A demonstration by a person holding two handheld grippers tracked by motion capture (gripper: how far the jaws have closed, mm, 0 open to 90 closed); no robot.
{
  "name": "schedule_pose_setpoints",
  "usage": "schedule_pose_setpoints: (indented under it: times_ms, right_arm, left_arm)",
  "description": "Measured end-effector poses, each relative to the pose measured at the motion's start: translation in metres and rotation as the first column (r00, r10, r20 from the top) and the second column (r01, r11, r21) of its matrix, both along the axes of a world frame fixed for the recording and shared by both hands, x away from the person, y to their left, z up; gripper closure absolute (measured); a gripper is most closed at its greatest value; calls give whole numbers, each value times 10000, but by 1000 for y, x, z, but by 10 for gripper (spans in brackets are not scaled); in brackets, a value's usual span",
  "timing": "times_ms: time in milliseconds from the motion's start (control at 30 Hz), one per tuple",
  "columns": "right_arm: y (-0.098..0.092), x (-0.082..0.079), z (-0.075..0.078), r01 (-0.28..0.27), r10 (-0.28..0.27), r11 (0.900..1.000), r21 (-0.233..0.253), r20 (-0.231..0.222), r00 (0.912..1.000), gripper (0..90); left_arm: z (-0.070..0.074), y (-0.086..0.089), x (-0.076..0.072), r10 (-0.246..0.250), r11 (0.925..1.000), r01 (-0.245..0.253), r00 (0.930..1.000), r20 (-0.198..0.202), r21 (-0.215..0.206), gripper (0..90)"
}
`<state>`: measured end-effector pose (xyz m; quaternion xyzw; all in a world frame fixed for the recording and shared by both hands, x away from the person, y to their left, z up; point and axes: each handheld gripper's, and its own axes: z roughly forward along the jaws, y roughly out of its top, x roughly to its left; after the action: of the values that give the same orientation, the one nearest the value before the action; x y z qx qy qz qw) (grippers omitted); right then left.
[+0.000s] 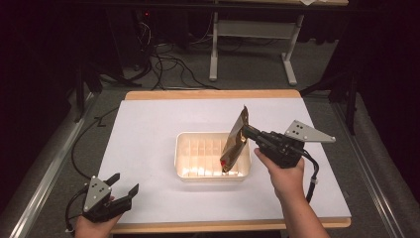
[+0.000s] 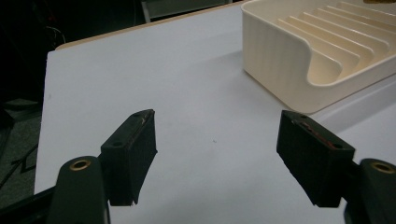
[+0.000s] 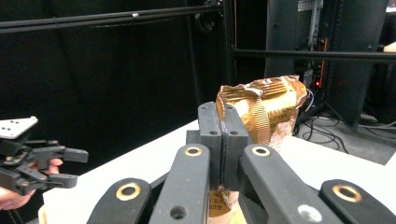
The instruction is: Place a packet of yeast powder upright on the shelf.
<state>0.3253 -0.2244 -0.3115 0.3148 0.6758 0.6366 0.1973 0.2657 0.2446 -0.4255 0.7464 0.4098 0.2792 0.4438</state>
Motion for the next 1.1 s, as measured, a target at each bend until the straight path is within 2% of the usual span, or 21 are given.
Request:
schedule_pose_setpoints:
  times_ms: [233,400,767,1100]
  right_arm:
    - [3,14,-8,110,-117,9997,-213,-324,9994,900]
    - [7,20,-11,301,-318,9985,-453,-376,9988,900]
    - [4,28,-10,552,-573,9971,-520,-402,9975,900]
    - [20,37,-18,553,-620,9915,-1177,-544,9966,900]
  left_arm:
    - [0,1,-1,59,10000,-59,10000,-3,-59,291]
    - [1,1,-1,14,10000,-14,10000,17,-42,291]
    - [2,3,-1,21,9999,-20,10000,52,-99,291]
    - [2,3,-1,-24,9999,25,10000,65,-112,291]
